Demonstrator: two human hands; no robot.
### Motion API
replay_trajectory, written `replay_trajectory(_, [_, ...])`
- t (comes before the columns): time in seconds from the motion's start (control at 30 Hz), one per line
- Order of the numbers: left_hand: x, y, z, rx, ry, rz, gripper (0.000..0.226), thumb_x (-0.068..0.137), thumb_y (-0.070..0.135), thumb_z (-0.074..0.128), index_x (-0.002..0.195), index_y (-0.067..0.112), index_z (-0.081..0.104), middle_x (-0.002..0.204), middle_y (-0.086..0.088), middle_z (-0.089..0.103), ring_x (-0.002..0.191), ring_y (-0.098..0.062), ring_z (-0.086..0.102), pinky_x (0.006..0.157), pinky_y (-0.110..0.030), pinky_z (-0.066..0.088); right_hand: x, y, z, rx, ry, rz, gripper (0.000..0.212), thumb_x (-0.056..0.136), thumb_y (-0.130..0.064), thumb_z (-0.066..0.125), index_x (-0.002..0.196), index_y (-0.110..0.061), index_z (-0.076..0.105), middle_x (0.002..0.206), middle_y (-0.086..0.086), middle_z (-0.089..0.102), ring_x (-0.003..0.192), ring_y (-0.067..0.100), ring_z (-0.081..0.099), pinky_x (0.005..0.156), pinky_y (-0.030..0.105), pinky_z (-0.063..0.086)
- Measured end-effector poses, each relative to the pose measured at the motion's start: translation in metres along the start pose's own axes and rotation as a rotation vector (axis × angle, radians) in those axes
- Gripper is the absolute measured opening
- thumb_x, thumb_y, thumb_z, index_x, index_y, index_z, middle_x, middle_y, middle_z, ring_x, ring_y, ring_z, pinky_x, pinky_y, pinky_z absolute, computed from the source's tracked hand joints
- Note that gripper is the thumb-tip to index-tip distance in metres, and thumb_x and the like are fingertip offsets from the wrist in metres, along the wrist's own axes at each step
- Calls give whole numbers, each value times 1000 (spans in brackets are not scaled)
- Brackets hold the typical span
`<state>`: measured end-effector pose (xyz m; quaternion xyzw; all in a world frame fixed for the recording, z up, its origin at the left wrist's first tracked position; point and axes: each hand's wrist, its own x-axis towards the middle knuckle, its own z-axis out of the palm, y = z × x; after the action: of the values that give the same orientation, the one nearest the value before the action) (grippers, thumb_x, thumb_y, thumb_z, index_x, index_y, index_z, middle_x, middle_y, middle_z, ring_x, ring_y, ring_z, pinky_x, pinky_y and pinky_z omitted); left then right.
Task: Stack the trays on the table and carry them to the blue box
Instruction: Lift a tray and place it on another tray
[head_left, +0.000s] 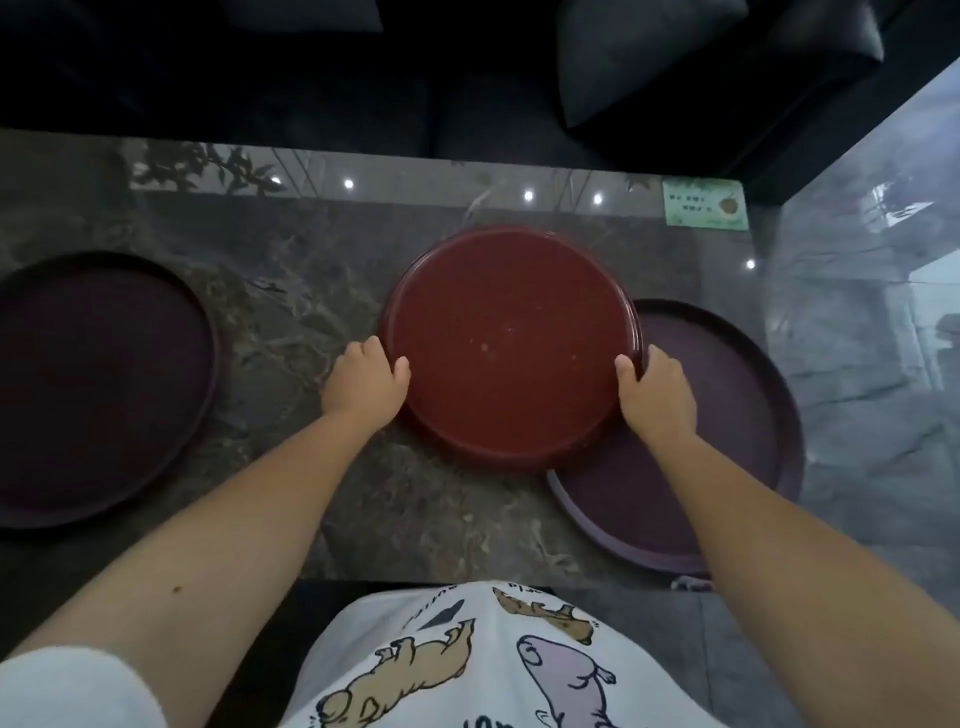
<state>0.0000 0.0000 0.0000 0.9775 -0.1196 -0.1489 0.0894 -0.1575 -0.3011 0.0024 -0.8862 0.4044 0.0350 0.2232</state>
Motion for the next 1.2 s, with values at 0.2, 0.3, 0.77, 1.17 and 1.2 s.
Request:
replay_trajectory(0.2, [29, 0, -1, -209, -126, -226, 59, 94, 48, 37, 132, 3, 43, 129, -20, 50, 111, -36, 52, 78, -38, 38, 30, 1, 3, 49, -38, 118, 54, 96, -52, 36, 115, -10, 64, 112, 19, 61, 103, 39, 56, 85, 43, 45])
replay_trajectory(0.3, [41, -8, -1, -257, -165, -236, 59, 95, 49, 36, 129, 3, 44, 126, -19, 54, 113, -34, 52, 83, -39, 39, 41, 2, 2, 123, -40, 168, 51, 92, -55, 43, 97, -10, 69, 98, 16, 65, 90, 36, 59, 80, 42, 49])
replay_trajectory(0.77, [59, -31, -74, -900, 70, -27, 25, 98, 36, 39, 88, 18, 52, 70, 2, 50, 59, -13, 45, 57, -32, 34, 60, -63, -75, 1021, -67, 59, 21, 90, -32, 64, 105, -17, 66, 75, -5, 63, 55, 6, 56, 51, 21, 44])
replay_trajectory(1.17, [69, -64, -99, -679, 103, -43, 28, 98, 33, 43, 99, 9, 57, 93, -8, 61, 88, -26, 57, 71, -35, 40, 88, -103, -43, 696, 67, -137, 31, 91, -30, 63, 115, -11, 57, 87, 4, 62, 78, 17, 60, 73, 30, 46])
replay_trajectory(1.2, [70, -67, -90, -578, 114, -46, 29, 98, 33, 41, 97, 7, 55, 91, -8, 58, 85, -25, 54, 69, -35, 36, 87, -104, -34, 570, 97, -154, 31, 92, -28, 61, 114, -7, 58, 88, 5, 63, 83, 22, 61, 75, 30, 44])
